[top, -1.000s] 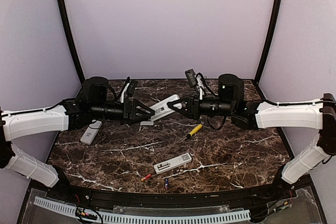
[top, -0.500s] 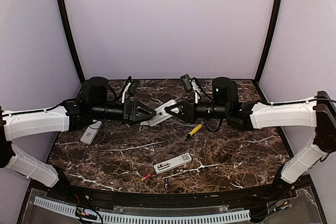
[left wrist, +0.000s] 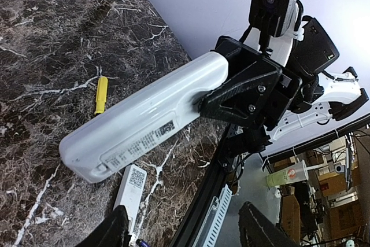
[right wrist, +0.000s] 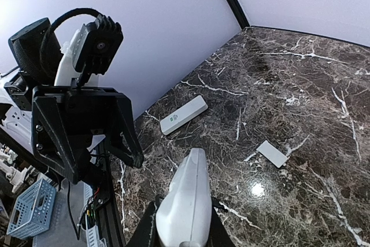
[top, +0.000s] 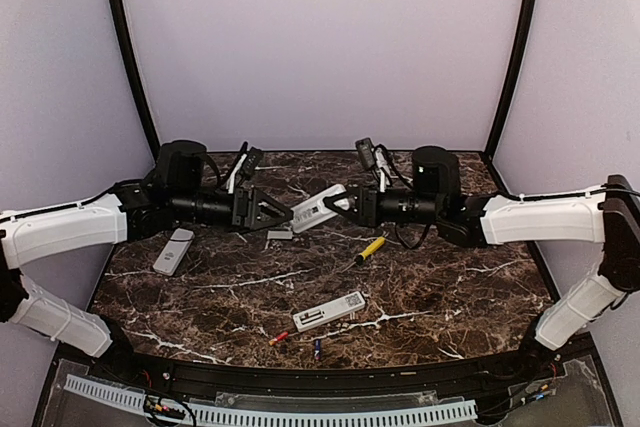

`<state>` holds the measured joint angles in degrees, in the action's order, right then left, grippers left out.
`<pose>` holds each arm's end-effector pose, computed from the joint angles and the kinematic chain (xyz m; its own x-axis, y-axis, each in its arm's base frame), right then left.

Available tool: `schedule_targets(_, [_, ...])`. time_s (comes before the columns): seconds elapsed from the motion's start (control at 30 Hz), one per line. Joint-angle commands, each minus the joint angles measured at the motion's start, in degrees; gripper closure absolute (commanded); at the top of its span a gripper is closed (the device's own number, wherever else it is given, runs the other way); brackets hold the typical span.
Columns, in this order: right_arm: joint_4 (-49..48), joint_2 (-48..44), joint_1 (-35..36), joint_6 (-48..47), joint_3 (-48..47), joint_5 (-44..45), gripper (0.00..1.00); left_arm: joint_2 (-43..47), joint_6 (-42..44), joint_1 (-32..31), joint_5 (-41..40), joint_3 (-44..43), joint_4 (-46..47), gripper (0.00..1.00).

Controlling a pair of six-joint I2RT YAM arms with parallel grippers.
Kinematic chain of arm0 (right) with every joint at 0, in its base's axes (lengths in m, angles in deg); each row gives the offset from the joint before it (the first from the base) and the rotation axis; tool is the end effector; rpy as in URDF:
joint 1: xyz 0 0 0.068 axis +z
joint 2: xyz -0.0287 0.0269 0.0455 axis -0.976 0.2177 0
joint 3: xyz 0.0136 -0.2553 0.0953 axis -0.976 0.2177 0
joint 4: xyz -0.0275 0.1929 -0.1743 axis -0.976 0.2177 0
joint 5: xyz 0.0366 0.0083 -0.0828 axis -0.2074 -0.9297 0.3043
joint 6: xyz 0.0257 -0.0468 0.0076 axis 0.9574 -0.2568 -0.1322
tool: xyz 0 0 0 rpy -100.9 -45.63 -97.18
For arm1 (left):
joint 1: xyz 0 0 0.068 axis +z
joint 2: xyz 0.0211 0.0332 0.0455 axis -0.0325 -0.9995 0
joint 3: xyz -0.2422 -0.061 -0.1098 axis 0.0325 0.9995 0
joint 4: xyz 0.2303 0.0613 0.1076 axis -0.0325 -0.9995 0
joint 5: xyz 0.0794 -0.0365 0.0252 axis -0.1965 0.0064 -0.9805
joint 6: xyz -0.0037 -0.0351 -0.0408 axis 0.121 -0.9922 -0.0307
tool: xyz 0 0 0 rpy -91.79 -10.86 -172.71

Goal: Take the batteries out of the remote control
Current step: Remove the battery cover from the remote control.

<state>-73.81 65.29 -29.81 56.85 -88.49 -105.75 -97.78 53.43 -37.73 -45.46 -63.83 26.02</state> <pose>0.2217 0.2642 0.2688 -0.5609 0.0350 -0.8271 -0.7680 0.3510 0.5357 0.2104 -0.2011 0.2941 -0.7616 0.0058 -0.6480 0.6091 0.3478 -0.7127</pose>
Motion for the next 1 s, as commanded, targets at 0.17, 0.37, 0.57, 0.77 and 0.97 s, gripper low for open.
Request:
schedule_targets(0.17, [-9.53, -3.61, -1.38, 2.4, 3.43, -3.58, 1.0, -0.59, -6.0, 0.92, 3.12, 2.42, 9.46, 0.39])
schedule_targets(0.37, [-11.22, -2.76, -1.38, 2.9, 3.32, -4.7, 1.0, -1.1, -7.08, 0.92, 2.96, 2.8, 11.25, 0.43])
schedule_targets(0.57, [-11.85, -2.05, -1.25, 3.06, 3.01, -5.67, 1.0, -2.13, -7.76, 0.93, 3.88, 2.87, 11.49, 0.48])
schedule_targets(0.77, [-11.81, -1.99, -0.95, 2.75, 2.71, -6.24, 1.0, -2.13, -7.11, 0.92, 2.25, 2.58, 10.03, 0.49])
schedule_targets(0.97, [-11.42, -1.44, -0.76, 2.46, 2.09, -7.03, 1.0, -2.42, -7.08, 0.97, 1.94, 2.49, 9.7, 0.5])
